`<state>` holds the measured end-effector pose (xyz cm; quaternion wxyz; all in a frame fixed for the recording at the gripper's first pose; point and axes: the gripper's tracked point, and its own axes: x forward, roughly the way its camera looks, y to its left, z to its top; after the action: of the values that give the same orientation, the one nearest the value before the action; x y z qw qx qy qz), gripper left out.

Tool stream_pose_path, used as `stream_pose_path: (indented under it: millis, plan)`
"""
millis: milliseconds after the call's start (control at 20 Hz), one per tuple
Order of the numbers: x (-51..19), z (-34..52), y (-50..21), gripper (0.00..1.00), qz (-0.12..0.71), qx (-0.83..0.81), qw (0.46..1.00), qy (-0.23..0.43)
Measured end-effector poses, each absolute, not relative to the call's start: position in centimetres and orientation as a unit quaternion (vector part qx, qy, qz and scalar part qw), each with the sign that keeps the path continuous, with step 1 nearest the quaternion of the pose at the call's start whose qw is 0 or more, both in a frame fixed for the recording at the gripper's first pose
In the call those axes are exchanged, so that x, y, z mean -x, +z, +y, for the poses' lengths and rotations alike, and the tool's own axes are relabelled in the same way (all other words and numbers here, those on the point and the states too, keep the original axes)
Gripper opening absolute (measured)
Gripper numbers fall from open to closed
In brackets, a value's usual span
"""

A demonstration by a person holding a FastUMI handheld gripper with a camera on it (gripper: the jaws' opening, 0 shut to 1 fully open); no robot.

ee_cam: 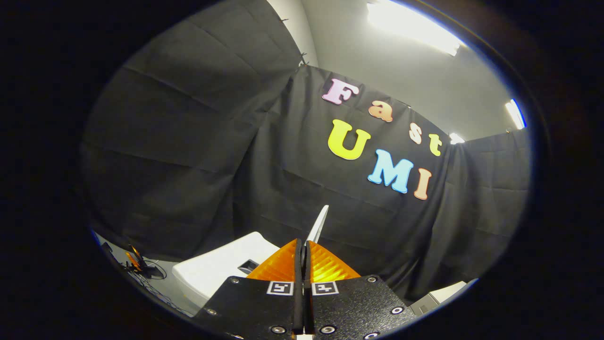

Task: Open the toilet lid.

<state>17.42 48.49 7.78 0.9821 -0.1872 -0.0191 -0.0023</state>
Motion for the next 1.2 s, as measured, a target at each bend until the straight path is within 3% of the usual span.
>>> stream_pose_path:
  millis: [700,900,1000,1100,1200]
  plan:
    - [-18.4,52.1,7.3,0.0,-0.013,0.198,0.98,0.021]
    - [-18.4,51.9,7.3,0.08,-0.001,0.191,0.98,0.049]
    - [-18.2,52.2,7.9,0.19,0.007,0.175,0.981,0.08]
    - [-17.1,51.7,9.9,0.35,-0.002,0.139,0.986,0.093]
    - [-16.1,51.6,12.5,0.73,-0.024,0.085,0.991,0.105]
